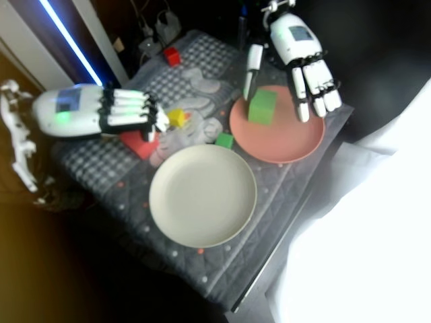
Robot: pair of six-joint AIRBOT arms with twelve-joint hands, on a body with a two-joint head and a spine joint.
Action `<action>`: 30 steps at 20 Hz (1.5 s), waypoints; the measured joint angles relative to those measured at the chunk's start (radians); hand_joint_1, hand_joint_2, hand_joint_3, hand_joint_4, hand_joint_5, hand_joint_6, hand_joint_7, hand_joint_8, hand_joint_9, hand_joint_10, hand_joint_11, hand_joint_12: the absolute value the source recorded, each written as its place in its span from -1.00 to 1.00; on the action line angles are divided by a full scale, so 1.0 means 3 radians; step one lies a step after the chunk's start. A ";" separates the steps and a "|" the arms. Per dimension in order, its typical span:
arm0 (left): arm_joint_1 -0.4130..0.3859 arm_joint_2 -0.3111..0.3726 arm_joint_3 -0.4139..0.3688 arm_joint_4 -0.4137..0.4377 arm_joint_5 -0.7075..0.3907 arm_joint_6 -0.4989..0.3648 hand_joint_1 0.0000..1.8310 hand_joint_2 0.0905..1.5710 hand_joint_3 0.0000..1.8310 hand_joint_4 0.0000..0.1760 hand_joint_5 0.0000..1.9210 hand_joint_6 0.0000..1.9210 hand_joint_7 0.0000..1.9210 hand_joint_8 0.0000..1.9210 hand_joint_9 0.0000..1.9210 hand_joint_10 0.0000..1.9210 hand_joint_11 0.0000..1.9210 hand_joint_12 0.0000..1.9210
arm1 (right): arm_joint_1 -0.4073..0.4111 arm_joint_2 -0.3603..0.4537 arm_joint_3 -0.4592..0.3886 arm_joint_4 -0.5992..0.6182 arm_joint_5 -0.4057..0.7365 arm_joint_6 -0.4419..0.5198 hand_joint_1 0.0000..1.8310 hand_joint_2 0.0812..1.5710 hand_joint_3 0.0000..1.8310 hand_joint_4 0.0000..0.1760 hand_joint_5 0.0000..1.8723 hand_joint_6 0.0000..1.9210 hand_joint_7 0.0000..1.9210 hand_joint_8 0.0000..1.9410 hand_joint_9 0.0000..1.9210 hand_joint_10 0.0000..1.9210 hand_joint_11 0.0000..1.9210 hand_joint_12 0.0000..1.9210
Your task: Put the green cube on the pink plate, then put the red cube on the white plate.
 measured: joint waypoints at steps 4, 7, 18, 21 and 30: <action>0.0259 0.0285 -0.0456 -0.0022 -0.0623 0.0000 -0.61 0.24 -1.00 0.48 -0.84 -1.00 -0.88 -1.00 -0.90 -1.00 -1.00 -0.18 | 0.0025 0.0004 0.0015 -0.0006 -0.0025 0.0001 0.12 -0.44 -0.22 -1.00 -0.73 -0.14 -0.72 -0.39 -0.89 0.04 -0.92 0.78; 0.0459 0.0441 -0.0731 0.0032 -0.1085 0.0000 -0.61 0.26 -1.00 0.17 -0.81 -1.00 -0.83 -0.99 -0.86 -0.99 -1.00 -0.13 | 0.0034 0.0003 0.0029 -0.0004 -0.0022 0.0009 0.17 -0.48 -0.25 -1.00 -0.70 -0.26 -0.70 -0.55 -0.91 -0.03 -0.99 0.77; 0.0886 0.0698 -0.1123 0.0142 -0.2010 -0.0001 -0.60 0.38 -1.00 -0.19 -0.79 -1.00 -0.82 -1.00 -0.84 -0.99 -1.00 0.05 | -0.0004 -0.0125 0.0050 -0.0001 0.0356 0.0057 0.15 -0.22 -0.65 -1.00 -0.37 -0.77 -0.45 -0.89 -0.69 -0.33 -1.00 0.68; 0.0936 0.0720 -0.1174 0.0102 -0.2073 -0.0003 -0.57 0.37 -1.00 -0.20 -0.76 -0.99 -0.80 -1.00 -0.83 -0.99 -1.00 0.09 | -0.0070 -0.0136 0.0050 -0.0001 0.0479 0.0053 0.09 -0.11 -0.71 -1.00 -0.40 -0.83 -0.48 -0.97 -0.72 -0.41 -1.00 0.63; 0.0998 0.0746 -0.1240 0.0163 -0.2246 -0.0001 -0.55 0.39 -1.00 -0.19 -0.77 -1.00 -0.77 -0.99 -0.78 -0.99 -1.00 0.23 | -0.0047 -0.0343 0.0221 0.0013 0.0487 0.0223 0.35 0.43 -0.97 -1.00 -0.09 0.03 -0.16 0.09 -0.35 0.24 -0.46 0.78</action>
